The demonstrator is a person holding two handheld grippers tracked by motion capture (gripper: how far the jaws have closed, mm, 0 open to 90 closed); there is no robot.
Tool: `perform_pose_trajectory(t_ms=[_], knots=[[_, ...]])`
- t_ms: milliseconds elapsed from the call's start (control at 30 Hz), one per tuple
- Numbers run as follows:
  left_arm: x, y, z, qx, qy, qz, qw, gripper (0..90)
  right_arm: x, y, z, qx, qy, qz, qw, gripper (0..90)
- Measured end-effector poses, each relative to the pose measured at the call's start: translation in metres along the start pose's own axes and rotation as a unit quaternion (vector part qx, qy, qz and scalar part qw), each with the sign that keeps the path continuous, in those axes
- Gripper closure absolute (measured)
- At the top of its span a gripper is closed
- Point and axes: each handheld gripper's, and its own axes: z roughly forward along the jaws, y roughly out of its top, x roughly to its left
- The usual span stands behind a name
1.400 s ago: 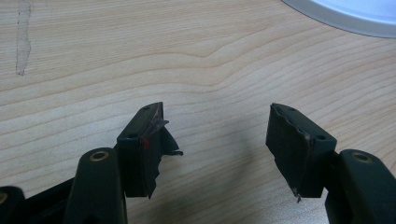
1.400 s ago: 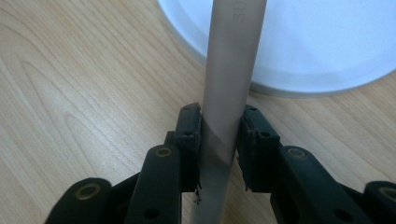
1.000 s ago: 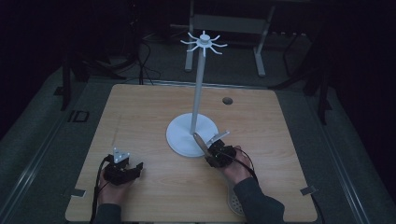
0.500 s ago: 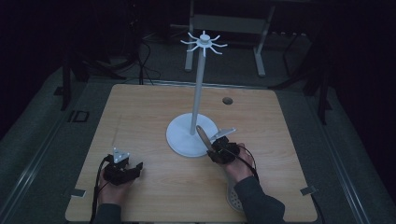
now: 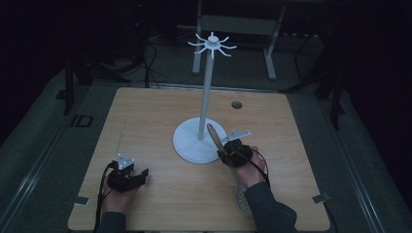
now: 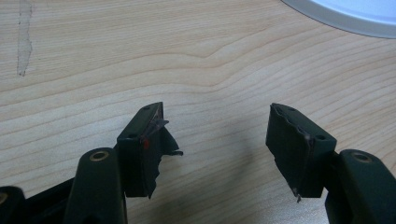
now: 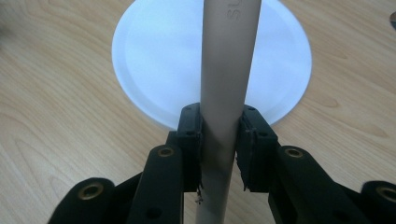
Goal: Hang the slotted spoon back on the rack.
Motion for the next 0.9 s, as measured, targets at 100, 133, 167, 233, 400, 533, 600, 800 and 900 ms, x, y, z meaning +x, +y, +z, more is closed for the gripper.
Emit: perform_pose_trajectory(t_ms=[100,133,167,233,400,533,600,800,900], knots=[[0.000,0.000,0.000,0.001,0.001,0.000,1.0000,37.9,-0.002,0.001,-0.003,-0.012,-0.005,0.006,0.9999,72.7],[0.000,0.000,0.000,0.000,0.000,-0.001,1.0000,37.9,-0.002,0.002,-0.004,-0.014,-0.006,0.005,0.9999,72.8],[0.000,0.000,0.000,0.001,0.000,-0.001,1.0000,37.9,-0.003,0.002,-0.004,-0.016,-0.005,0.008,0.9998,72.7],[0.000,0.000,0.000,0.000,0.000,0.000,1.0000,37.9,-0.003,0.003,-0.005,-0.019,-0.007,0.009,0.9998,72.8],[0.000,0.000,0.000,0.000,0.000,0.000,1.0000,37.9,-0.005,0.005,-0.009,-0.029,-0.009,0.010,0.9995,72.8],[0.000,0.000,0.000,0.000,0.000,-0.001,1.0000,37.9,-0.006,0.007,-0.012,-0.037,-0.012,0.011,0.9992,72.8],[0.000,0.000,0.000,0.000,0.000,-0.001,1.0000,37.9,-0.007,0.008,-0.014,-0.041,-0.013,0.012,0.9990,72.8],[0.000,0.000,0.000,-0.002,0.001,-0.002,1.0000,37.9,-0.009,0.010,-0.018,-0.050,-0.013,0.013,0.9986,72.8],[0.000,0.000,0.000,-0.001,0.001,-0.002,1.0000,37.9,-0.010,0.012,-0.020,-0.055,-0.013,0.017,0.9982,72.8]])
